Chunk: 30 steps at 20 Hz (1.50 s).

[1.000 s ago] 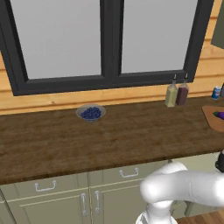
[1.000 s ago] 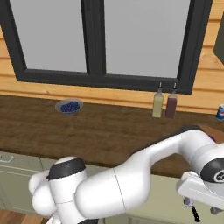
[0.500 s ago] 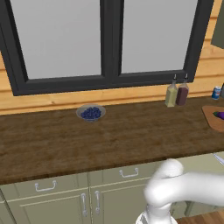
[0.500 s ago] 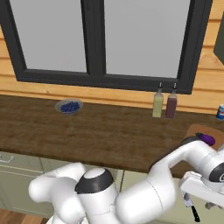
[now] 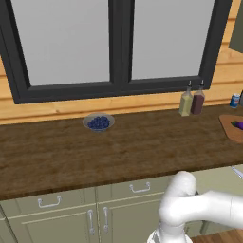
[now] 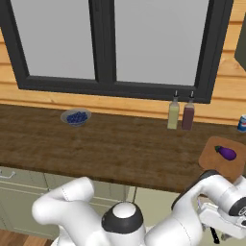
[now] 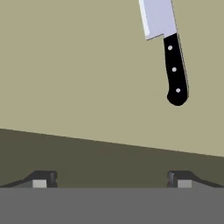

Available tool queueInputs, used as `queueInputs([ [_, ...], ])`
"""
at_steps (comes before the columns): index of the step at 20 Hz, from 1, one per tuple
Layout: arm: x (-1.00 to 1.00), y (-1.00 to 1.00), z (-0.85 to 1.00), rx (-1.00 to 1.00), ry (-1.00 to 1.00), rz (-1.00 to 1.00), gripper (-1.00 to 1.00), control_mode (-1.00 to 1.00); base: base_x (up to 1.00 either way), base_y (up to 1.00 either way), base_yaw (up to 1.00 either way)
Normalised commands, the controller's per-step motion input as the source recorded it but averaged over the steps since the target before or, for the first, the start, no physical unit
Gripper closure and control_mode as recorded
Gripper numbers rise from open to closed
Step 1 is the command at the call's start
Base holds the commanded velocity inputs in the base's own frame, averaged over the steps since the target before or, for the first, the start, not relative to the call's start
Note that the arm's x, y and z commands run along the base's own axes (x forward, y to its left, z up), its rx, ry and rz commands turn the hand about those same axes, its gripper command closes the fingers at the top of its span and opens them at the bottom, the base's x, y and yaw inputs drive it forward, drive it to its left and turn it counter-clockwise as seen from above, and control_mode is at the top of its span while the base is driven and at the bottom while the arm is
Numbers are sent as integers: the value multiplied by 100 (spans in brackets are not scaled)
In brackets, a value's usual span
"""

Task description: Place the appropriate cutting tool for cutting the eggplant skin on the cutting board.

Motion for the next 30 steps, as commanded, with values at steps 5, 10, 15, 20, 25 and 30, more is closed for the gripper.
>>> queueInputs([
  [5,0,-2,-89,0,5,0,-100,-100,0,0,0],
  [10,-48,-2,-32,0,9,0,-100,-100,0,0,0],
  [15,-94,-4,0,0,11,0,-100,-100,0,0,0],
  [20,-79,0,1,0,16,0,-100,-100,0,0,0],
  [25,-4,-13,36,-5,8,0,-100,-100,0,0,0],
  [30,59,-39,33,-10,-6,3,-100,-100,0,0,0],
])
